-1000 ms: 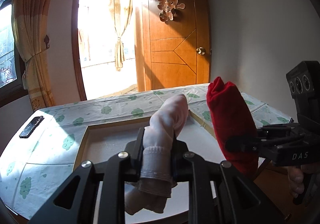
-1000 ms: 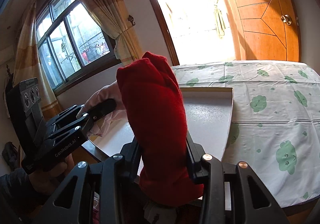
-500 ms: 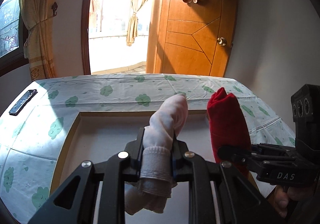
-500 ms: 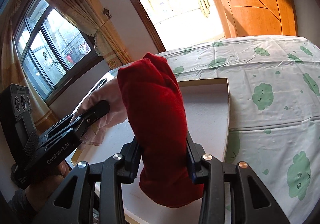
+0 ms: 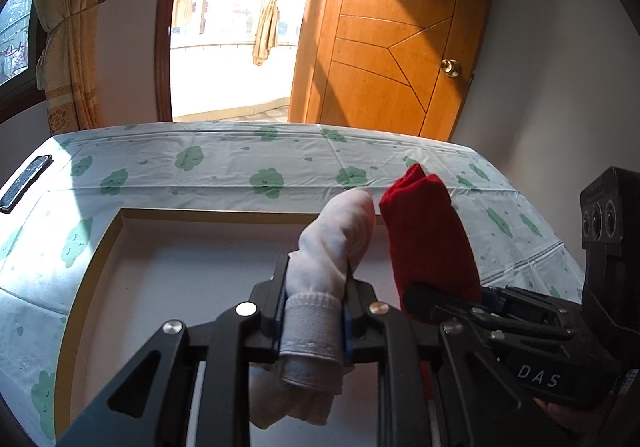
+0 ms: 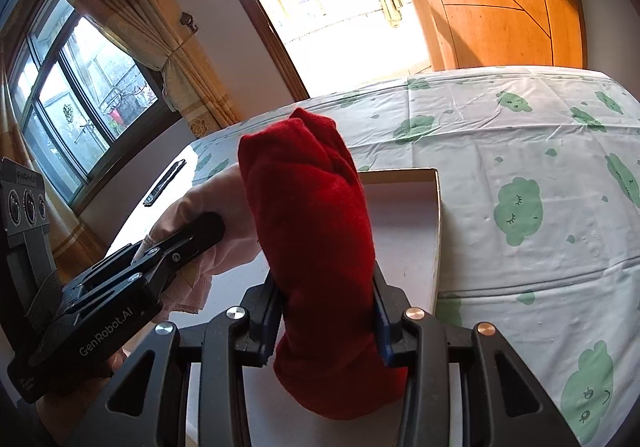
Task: Take underwear out of drawer
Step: 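Lower both garments into the cardboard tray, then open both tools and move them back down into the drawer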
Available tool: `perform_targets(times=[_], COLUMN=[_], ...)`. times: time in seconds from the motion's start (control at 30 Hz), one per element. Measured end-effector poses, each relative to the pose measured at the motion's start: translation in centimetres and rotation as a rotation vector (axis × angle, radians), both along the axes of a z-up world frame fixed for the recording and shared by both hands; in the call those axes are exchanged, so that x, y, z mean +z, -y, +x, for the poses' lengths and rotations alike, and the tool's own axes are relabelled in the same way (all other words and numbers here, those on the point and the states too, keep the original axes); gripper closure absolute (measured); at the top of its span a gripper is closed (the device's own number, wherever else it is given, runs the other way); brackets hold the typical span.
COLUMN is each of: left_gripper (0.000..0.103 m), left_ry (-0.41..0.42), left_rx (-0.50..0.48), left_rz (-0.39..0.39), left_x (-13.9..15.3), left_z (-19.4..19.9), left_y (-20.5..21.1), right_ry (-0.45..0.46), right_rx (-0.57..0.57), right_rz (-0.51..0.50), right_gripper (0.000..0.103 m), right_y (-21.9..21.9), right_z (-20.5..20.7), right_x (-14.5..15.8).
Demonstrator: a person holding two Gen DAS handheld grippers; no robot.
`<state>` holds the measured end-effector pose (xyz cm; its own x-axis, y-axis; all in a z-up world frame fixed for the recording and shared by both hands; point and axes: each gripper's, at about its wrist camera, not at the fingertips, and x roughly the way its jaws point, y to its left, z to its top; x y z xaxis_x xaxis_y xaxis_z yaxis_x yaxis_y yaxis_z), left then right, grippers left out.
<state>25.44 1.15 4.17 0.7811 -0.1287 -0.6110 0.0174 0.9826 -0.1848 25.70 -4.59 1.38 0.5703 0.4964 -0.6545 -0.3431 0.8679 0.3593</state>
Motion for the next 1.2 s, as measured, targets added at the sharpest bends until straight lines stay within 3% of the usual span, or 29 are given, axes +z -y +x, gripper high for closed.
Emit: perform_targets(times=[0.3, 0.37, 0.47, 0.5, 0.7, 0.93, 1.2], left_gripper=[0.078, 0.077, 0.067, 0.064, 0.049, 0.049, 0.042], left_ry=[-0.033, -0.035, -0.044, -0.037, 0.019, 0.064, 0.128], left_rx=[0.041, 0.041, -0.003, -0.005, -0.019, -0.047, -0.102], left_rz=[-0.026, -0.032, -0.052, -0.048, -0.041, -0.051, -0.078], left_x=[-1.0, -1.1, -1.1, -1.0, -0.4, 0.0, 0.8], left_z=[1.0, 1.1, 1.0, 0.8, -1.0, -3.7, -9.6], left_y=[0.0, -0.1, 0.2, 0.3, 0.3, -0.2, -1.4], right_ry=[-0.015, -0.016, 0.001, 0.008, 0.062, 0.119, 0.192], right_rx=[-0.05, -0.071, -0.085, -0.089, -0.097, -0.066, -0.002], right_rz=[0.003, 0.004, 0.016, 0.015, -0.003, 0.006, -0.002], right_gripper=[0.059, 0.049, 0.032, 0.031, 0.03, 0.03, 0.03], right_y=[0.3, 0.6, 1.1, 1.2, 1.9, 2.3, 3.1], right_z=[1.5, 1.6, 1.5, 1.4, -0.6, -4.7, -11.8], right_x=[-0.6, -0.6, -0.3, -0.2, 0.5, 1.2, 1.9])
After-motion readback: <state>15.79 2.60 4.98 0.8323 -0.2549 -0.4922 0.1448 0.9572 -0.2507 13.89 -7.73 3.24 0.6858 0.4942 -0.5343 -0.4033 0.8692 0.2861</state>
